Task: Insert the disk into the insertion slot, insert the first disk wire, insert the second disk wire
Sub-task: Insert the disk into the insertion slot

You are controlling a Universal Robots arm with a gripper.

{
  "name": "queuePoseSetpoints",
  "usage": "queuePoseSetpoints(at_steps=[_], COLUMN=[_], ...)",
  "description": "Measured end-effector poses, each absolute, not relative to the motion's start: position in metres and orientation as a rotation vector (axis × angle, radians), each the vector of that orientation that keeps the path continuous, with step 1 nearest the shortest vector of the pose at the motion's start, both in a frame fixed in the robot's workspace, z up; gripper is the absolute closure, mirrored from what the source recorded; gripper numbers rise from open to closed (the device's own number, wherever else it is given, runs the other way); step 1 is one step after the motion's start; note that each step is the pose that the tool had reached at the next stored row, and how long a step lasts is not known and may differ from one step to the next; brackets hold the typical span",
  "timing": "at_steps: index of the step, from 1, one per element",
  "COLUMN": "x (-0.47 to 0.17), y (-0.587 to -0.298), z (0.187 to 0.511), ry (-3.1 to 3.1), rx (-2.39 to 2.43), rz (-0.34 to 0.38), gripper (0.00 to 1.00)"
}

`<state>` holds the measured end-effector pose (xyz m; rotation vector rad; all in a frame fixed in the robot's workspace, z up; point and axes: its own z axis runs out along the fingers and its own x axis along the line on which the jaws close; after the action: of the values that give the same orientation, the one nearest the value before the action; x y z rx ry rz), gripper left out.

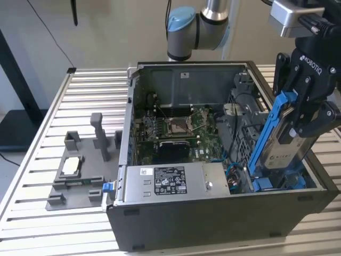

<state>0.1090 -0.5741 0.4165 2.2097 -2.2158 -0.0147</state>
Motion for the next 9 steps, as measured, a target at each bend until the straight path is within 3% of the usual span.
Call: queuePoseSetpoints(at_steps=[9], x=[0.1095], y=[-0.5740], z=[0.4116], ry=[-2.216], rx=[2.210], rz=[-0.015], gripper=[0.67])
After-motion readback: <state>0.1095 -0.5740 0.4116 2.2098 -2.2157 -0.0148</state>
